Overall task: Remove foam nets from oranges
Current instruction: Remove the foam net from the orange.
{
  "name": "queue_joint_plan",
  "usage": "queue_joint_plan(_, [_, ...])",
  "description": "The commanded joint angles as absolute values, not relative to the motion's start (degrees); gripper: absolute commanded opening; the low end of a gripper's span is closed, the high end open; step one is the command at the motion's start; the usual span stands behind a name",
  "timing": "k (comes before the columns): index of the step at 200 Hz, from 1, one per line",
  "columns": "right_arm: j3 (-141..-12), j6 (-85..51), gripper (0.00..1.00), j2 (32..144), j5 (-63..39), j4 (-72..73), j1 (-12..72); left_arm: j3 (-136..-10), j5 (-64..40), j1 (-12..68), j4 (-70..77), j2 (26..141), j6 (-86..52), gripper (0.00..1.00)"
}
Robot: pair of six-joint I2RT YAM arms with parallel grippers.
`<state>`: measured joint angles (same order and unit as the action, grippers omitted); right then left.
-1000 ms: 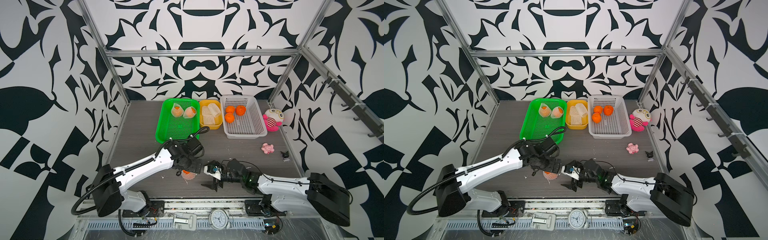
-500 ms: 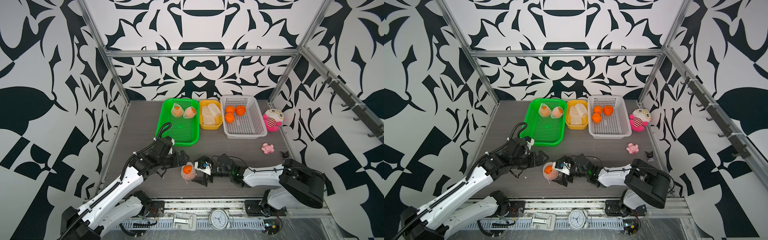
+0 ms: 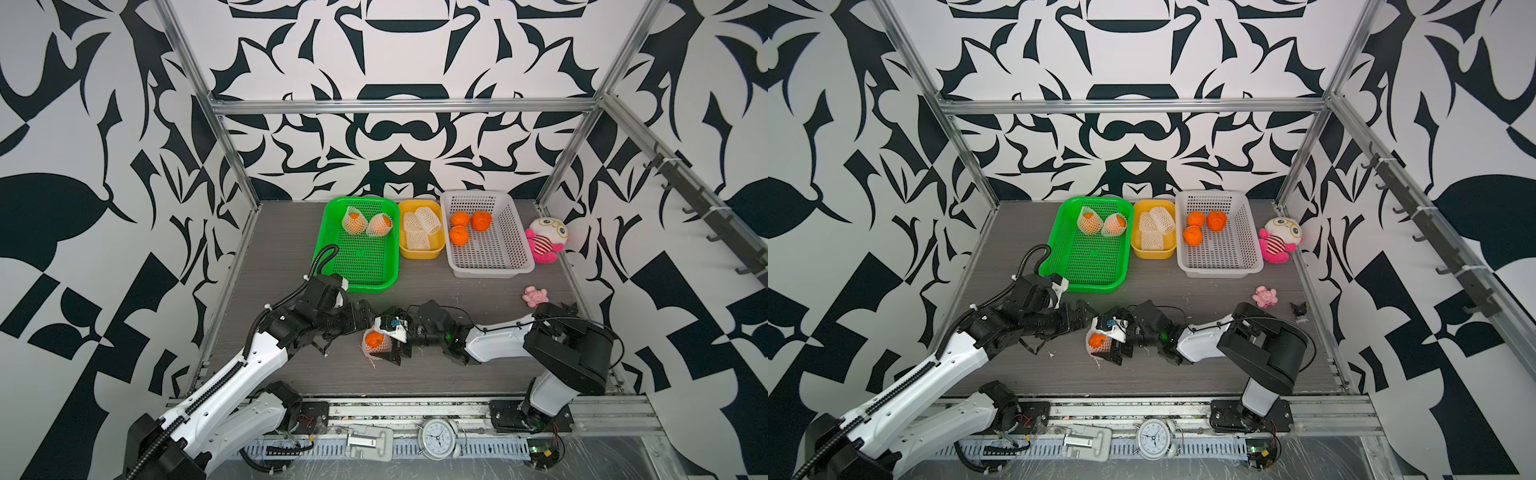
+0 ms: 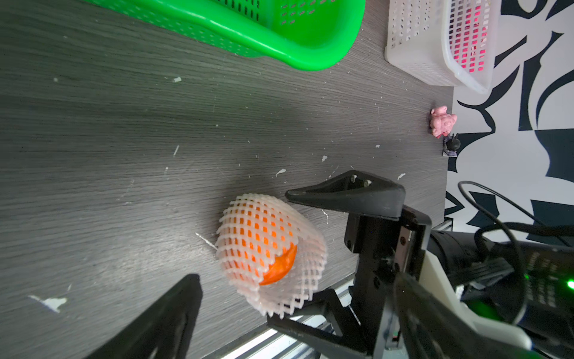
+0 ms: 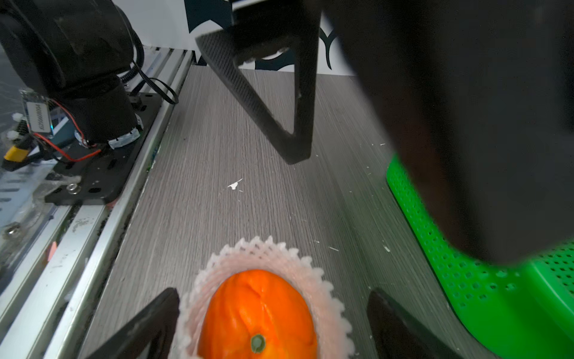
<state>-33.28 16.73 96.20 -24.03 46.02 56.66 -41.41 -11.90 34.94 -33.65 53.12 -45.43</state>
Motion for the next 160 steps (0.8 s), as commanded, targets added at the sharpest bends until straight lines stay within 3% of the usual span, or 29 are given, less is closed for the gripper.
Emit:
queue_joint_plan(1, [-35.7, 17.1, 0.93, 97.1, -26.2, 48.8, 56.8, -40.9, -13.1, 34.7, -33.2, 53.3, -45.8, 0.99])
queue_joint_plan(90, [-35.9, 17.1, 0.84, 98.2, -27.8, 48.0, 56.2, -39.8, -13.4, 34.1, -31.8, 53.3, -46.3, 0.99])
queue_joint_plan(160, [-35.9, 16.5, 0.71, 97.2, -28.3, 46.1, 56.2, -38.6, -14.5, 33.2, -30.7, 54.0, -46.1, 0.99])
